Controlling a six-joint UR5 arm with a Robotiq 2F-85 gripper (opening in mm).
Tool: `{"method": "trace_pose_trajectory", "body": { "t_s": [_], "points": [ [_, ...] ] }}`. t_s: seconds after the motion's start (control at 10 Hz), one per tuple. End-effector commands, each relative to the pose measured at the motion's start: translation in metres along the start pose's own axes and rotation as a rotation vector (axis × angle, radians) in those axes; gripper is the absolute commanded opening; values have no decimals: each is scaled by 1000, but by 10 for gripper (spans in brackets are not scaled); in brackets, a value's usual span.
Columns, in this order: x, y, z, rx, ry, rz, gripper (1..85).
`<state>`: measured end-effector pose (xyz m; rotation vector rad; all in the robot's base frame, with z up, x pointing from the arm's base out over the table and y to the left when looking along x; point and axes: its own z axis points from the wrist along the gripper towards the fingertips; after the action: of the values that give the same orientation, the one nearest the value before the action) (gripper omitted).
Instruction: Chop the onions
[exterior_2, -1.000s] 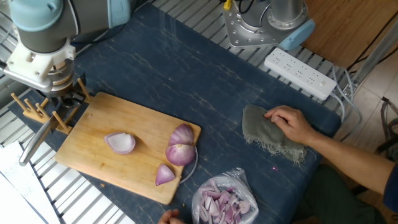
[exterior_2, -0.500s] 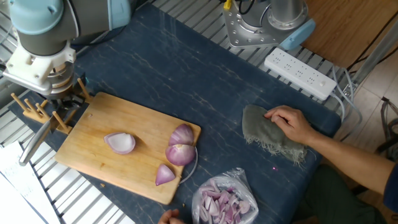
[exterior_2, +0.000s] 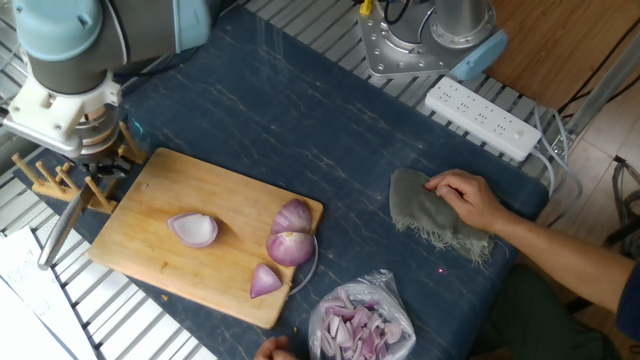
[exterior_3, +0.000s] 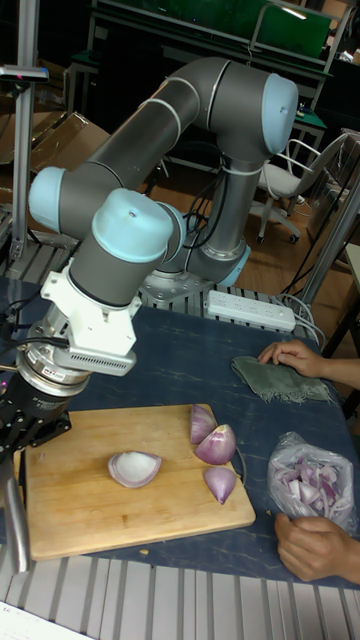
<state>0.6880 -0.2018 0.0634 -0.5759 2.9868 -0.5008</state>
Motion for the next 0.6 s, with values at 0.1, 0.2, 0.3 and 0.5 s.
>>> {"method": "trace_pose_trajectory", "body": {
  "t_s": [0.1,0.2,0.3,0.5],
  "points": [
    [-2,-5,1,15,-8,8,10],
    [0,-5,-2,11,-6,7,10],
    [2,-6,-10,6,-1,1,10],
    [3,-3,-40,-7,6,-4,10]
  ]
}}
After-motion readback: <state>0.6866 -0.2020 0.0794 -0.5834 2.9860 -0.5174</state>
